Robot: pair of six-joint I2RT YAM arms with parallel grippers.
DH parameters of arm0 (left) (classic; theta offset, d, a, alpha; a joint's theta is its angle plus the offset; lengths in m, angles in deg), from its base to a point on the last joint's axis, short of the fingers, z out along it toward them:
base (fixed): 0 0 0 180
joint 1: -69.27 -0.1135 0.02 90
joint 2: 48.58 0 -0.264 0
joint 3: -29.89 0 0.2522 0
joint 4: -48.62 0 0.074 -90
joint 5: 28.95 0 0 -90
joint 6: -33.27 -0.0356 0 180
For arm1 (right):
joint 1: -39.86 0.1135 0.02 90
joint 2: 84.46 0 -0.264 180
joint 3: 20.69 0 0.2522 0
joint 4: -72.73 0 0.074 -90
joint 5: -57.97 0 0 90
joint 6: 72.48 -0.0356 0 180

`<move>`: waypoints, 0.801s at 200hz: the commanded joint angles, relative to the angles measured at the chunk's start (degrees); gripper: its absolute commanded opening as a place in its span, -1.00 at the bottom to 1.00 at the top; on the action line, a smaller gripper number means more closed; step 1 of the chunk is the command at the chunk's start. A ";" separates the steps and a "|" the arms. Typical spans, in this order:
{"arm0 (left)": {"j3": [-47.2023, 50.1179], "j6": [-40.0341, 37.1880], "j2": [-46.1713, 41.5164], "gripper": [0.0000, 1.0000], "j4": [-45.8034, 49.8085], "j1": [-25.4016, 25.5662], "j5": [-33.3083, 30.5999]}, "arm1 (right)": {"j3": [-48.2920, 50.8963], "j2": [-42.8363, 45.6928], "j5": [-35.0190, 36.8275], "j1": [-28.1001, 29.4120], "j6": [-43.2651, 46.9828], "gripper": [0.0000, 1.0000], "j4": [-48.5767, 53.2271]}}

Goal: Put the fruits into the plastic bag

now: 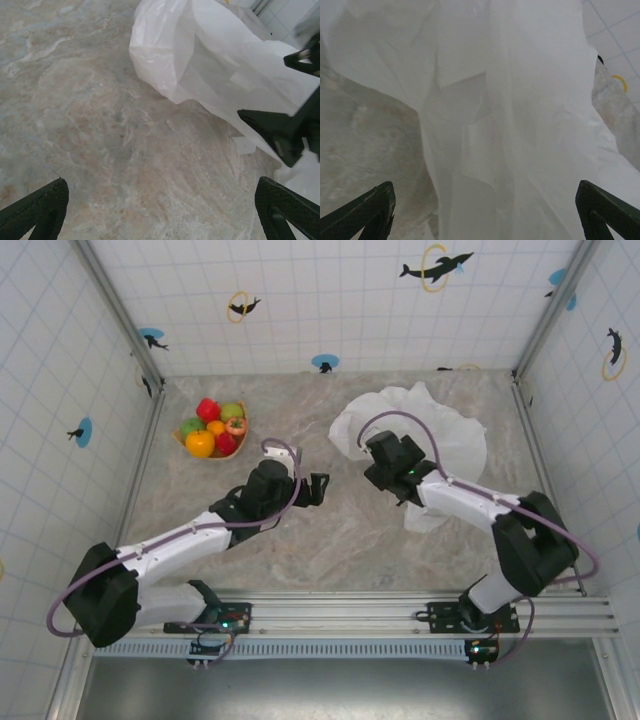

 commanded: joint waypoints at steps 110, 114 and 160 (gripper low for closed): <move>2.37 4.26 -0.99 0.95 -0.69 -0.11 -2.45 | -5.65 -13.69 20.34 -1.51 9.11 0.55 -16.44; 2.45 4.36 -0.88 0.95 -0.86 -0.13 -2.45 | -5.70 -13.63 20.05 -1.69 9.09 0.53 -16.34; 2.62 4.50 0.76 0.95 -1.98 -0.11 -4.63 | -5.90 -12.24 15.73 -3.91 5.09 -0.35 -12.30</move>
